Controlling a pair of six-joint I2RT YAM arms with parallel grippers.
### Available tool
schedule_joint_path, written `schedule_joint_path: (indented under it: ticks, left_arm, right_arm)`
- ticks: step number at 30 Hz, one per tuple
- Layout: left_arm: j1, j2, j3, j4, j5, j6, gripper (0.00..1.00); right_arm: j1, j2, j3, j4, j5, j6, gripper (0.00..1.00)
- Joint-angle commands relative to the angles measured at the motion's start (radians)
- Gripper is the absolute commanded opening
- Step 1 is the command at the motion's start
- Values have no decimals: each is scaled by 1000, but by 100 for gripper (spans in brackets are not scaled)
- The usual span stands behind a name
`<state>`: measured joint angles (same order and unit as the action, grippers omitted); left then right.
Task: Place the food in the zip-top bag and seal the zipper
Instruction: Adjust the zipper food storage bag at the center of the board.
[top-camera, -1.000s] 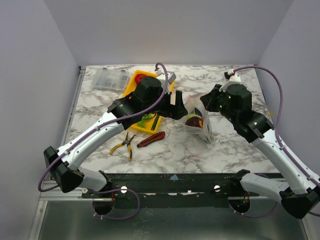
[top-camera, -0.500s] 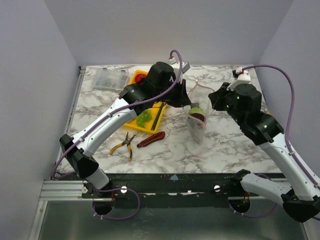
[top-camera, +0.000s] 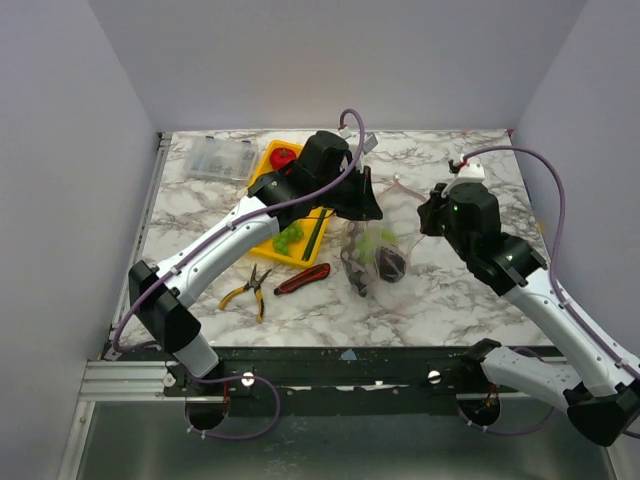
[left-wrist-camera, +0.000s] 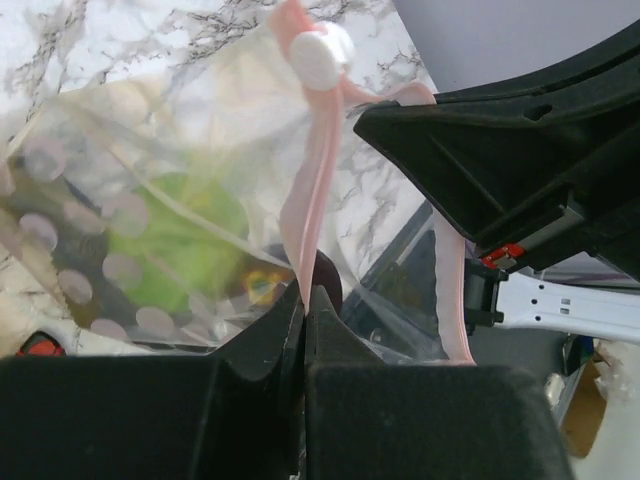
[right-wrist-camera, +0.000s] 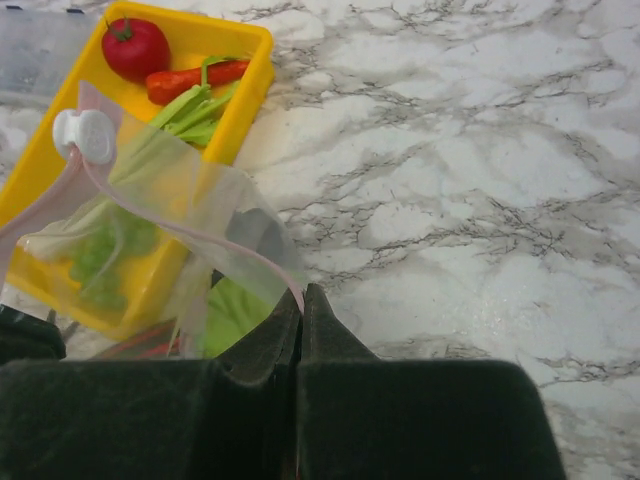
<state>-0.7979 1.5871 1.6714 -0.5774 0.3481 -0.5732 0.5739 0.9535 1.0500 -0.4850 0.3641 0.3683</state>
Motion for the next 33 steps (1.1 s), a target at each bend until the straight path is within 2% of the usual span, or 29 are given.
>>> schedule_joint_path:
  ticks: [1,6,12,17,24,27,30,33]
  left_arm:
    - [4,-72,59,21,50,-35,0]
    - [8,-117,21,52,47,-53,0]
    - [29,-65,-50,59,52,-57,0]
    - [47,-57,-90,66,66,-43,2]
    - [92,-141,-124,65,96,-11,36]
    - [122,-209,-158,58,97,9,57]
    - [163,-283,-207,33,74,53,69]
    - [229,-350,-269,6,39,114,74]
  right_arm:
    - [-2,5,103,-19,7,1,0]
    - [-2,-18,178,-32,-2,-2,0]
    - [-2,-40,41,15,31,24,0]
    - [-2,-34,35,14,31,27,0]
    - [-3,-32,75,6,22,23,1]
    - [-2,-34,84,6,15,26,0]
    - [-3,-32,91,8,5,25,0]
    - [-2,-34,92,11,-1,24,0]
